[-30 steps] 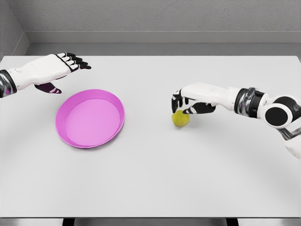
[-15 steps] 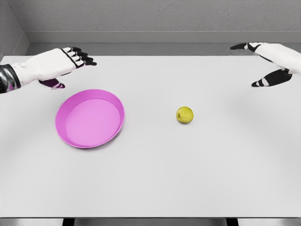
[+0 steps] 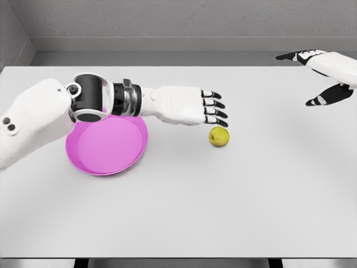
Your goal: Put the apple on the plate with both arms
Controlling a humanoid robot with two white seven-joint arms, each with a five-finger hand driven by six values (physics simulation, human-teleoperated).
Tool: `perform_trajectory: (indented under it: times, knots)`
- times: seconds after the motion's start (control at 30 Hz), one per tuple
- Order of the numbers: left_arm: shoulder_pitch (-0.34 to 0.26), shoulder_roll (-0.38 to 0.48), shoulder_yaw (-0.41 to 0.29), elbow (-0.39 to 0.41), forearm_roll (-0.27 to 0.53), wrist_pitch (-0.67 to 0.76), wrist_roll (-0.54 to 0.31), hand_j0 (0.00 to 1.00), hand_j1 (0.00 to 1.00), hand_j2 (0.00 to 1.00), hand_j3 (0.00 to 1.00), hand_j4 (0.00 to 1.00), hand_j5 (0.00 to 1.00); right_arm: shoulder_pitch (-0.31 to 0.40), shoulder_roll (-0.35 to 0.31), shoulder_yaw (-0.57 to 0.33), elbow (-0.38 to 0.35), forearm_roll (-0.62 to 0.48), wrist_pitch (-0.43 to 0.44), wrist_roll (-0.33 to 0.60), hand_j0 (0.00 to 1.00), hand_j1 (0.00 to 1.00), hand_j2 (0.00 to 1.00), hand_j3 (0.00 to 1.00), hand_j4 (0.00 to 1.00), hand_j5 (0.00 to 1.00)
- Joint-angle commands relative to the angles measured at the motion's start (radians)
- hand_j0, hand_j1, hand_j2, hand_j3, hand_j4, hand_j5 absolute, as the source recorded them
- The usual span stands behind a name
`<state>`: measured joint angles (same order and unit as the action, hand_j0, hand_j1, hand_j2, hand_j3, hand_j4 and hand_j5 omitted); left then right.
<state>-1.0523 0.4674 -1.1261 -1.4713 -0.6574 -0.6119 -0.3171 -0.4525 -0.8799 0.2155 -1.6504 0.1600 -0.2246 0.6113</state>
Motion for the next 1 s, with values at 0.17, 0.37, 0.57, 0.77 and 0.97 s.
perform_trajectory:
  times: [0.17,0.37,0.57,0.77,0.97]
  knots:
    - [-0.021,-0.11,-0.05,0.127,0.133,0.001,-0.066,1.0,1.0,1.0,1.0,1.0,1.0,0.002,-0.004,-0.001,-0.002,-0.004,0.004,0.0,1.0,1.0,1.0,1.0,1.0,1.0]
    - [-0.011,-0.194,-0.003,0.244,0.076,0.001,-0.062,1.0,1.0,1.0,1.0,1.0,1.0,0.002,-0.001,0.002,-0.008,-0.004,0.005,0.0,1.0,1.0,1.0,1.0,1.0,1.0]
    - [-0.009,-0.24,0.015,0.341,0.028,0.001,-0.06,1.0,1.0,1.0,1.0,1.0,1.0,0.003,-0.001,0.007,-0.011,-0.004,0.004,0.0,1.0,1.0,1.0,1.0,1.0,1.0]
    - [-0.005,-0.24,-0.049,0.341,0.029,0.001,-0.065,1.0,1.0,1.0,1.0,1.0,1.0,0.011,-0.005,0.015,-0.014,-0.004,0.005,0.0,1.0,1.0,1.0,1.0,1.0,1.0]
    - [-0.005,-0.251,-0.078,0.341,0.029,0.001,-0.065,1.0,1.0,1.0,1.0,1.0,1.0,0.011,-0.005,0.015,-0.028,-0.004,0.005,0.0,1.0,1.0,1.0,1.0,1.0,1.0]
